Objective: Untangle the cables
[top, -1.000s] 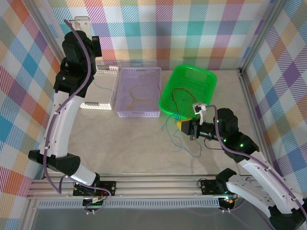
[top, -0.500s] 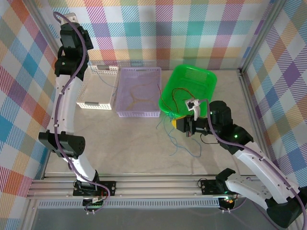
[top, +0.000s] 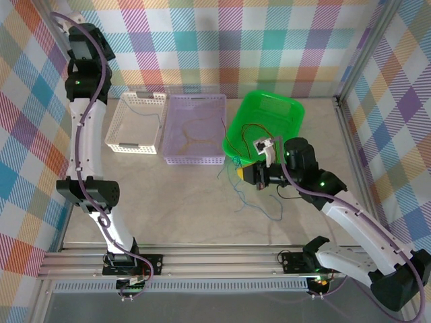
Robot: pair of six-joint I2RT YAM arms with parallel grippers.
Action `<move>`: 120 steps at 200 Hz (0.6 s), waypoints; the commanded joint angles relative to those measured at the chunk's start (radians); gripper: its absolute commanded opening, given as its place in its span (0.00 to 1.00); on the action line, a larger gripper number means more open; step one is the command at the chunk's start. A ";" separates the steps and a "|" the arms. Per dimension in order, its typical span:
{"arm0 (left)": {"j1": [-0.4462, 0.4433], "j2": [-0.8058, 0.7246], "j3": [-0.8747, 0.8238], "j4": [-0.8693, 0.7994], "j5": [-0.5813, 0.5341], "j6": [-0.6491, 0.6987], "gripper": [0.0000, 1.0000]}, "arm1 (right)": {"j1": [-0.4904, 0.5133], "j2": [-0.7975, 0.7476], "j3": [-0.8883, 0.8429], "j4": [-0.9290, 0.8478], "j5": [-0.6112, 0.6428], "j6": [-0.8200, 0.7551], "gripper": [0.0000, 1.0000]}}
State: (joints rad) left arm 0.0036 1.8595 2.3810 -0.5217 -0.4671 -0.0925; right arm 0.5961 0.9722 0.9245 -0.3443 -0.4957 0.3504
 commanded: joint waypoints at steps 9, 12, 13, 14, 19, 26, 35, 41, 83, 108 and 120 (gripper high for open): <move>0.007 -0.048 0.071 -0.022 0.084 -0.102 0.00 | 0.005 0.008 0.023 0.029 -0.027 -0.012 0.00; 0.007 -0.053 0.072 -0.022 0.087 -0.105 0.00 | 0.005 0.009 0.023 0.032 -0.027 -0.009 0.00; 0.007 -0.054 0.072 -0.022 0.088 -0.106 0.00 | 0.005 0.009 0.023 0.033 -0.027 -0.009 0.00; 0.007 -0.054 0.073 -0.022 0.089 -0.108 0.00 | 0.005 0.010 0.023 0.033 -0.027 -0.008 0.00; 0.006 -0.059 0.074 -0.020 0.090 -0.113 0.00 | 0.005 0.010 0.022 0.038 -0.027 -0.005 0.00; 0.007 -0.063 0.080 -0.023 0.096 -0.118 0.00 | 0.005 0.010 0.020 0.046 -0.028 0.001 0.00; 0.007 -0.063 0.088 -0.029 0.102 -0.128 0.00 | 0.005 0.011 0.019 0.053 -0.032 0.007 0.00; 0.007 -0.063 0.091 -0.029 0.104 -0.134 0.00 | 0.005 0.013 0.019 0.058 -0.033 0.011 0.00; 0.026 -0.035 0.060 -0.019 0.055 -0.115 0.00 | 0.011 0.017 0.020 0.065 -0.040 0.018 0.00; 0.046 0.008 0.011 -0.008 0.049 -0.108 0.00 | 0.014 0.019 0.026 0.061 -0.044 0.019 0.00; 0.049 0.035 -0.007 -0.007 0.047 -0.107 0.00 | 0.014 0.019 0.028 0.063 -0.045 0.018 0.00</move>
State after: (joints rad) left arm 0.0284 1.8313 2.4180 -0.5396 -0.4042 -0.1982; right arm 0.6037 0.9874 0.9245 -0.3107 -0.5133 0.3584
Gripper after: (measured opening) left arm 0.048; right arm 0.056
